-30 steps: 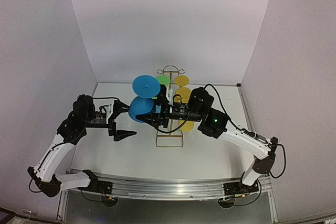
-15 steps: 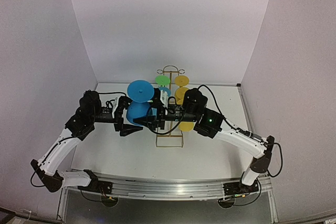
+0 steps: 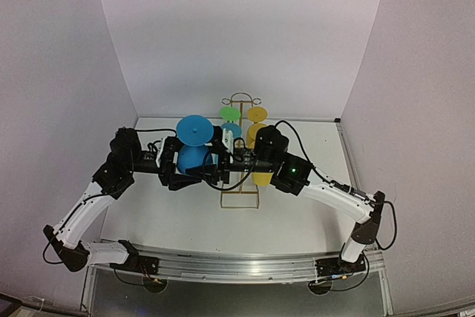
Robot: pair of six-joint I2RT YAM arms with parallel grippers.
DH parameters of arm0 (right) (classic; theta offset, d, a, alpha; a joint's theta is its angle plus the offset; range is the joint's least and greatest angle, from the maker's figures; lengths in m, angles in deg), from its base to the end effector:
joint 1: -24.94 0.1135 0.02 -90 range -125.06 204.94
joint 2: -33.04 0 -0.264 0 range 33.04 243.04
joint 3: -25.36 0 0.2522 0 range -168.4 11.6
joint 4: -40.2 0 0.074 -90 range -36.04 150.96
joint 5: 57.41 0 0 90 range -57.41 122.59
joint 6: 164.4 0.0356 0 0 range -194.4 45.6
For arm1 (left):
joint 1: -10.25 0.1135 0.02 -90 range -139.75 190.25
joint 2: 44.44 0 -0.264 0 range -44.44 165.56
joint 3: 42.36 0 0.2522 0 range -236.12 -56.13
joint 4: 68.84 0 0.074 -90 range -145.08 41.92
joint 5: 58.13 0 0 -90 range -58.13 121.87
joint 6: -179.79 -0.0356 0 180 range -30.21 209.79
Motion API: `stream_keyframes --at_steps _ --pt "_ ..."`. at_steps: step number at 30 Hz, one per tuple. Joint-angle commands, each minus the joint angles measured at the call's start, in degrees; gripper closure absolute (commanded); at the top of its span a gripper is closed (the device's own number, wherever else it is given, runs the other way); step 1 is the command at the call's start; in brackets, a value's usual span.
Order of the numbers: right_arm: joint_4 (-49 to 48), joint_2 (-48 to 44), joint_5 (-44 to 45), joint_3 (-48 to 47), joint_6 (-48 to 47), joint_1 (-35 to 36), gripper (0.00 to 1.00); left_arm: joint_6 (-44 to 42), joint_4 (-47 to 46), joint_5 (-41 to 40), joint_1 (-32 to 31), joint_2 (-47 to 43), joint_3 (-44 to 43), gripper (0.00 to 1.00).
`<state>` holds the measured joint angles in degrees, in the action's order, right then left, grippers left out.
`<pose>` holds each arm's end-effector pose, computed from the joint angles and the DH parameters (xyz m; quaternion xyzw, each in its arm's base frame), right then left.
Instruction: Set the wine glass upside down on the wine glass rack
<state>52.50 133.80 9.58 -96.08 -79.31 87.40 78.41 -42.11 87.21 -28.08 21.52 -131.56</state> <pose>0.1776 0.3707 0.4775 -0.4808 0.4492 0.4713 0.5873 0.1687 -0.1707 0.4484 0.5599 0.4515 -0.4703 0.5114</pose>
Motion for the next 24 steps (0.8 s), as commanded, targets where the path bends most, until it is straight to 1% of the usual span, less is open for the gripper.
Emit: stream_keyframes --at_steps 1,5,11,13,14,16,18,20,21,24 --pt "-1.25 0.62 -0.95 -2.67 0.22 0.4 0.7 2.01 -4.02 1.04 -0.21 -0.43 -1.05 0.24" --pt "-1.26 0.8 -0.65 -2.45 0.3 0.41 0.7 2.22 -4.88 2.0 -0.29 -0.39 -0.95 0.32" --pt "-1.37 1.26 -0.53 -2.8 0.7 0.44 0.68 1.27 -3.48 2.56 -0.24 -0.55 -1.21 0.51" --pt "-1.39 1.12 0.19 -2.53 0.76 0.4 0.61 1.43 -3.12 2.55 -0.26 -0.61 -1.21 0.55" --pt "-1.48 0.95 0.71 -2.37 0.73 0.45 0.55 1.61 -2.95 2.44 -0.26 -0.68 -1.25 0.55" --pt "-1.61 0.46 1.76 -2.04 0.84 0.47 0.4 2.07 -2.65 1.94 -0.29 -0.81 -1.04 0.55" --pt "-1.85 -0.09 2.9 -1.73 0.88 0.4 0.28 2.06 -2.23 1.6 -0.27 -1.07 -0.69 0.55" --pt "-2.23 -0.79 4.4 -1.21 1.07 0.43 0.11 2.15 -2.04 1.03 -0.3 -1.36 -0.15 0.56" --pt "-2.54 -1.16 5.52 -0.93 1.19 0.39 0.08 2.37 -1.99 0.62 -0.27 -1.52 0.13 0.56" --pt "-2.98 -2.32 8.46 0.26 1.37 0.39 0.06 3.45 -2.26 -0.42 -0.26 -1.96 1.09 0.57"
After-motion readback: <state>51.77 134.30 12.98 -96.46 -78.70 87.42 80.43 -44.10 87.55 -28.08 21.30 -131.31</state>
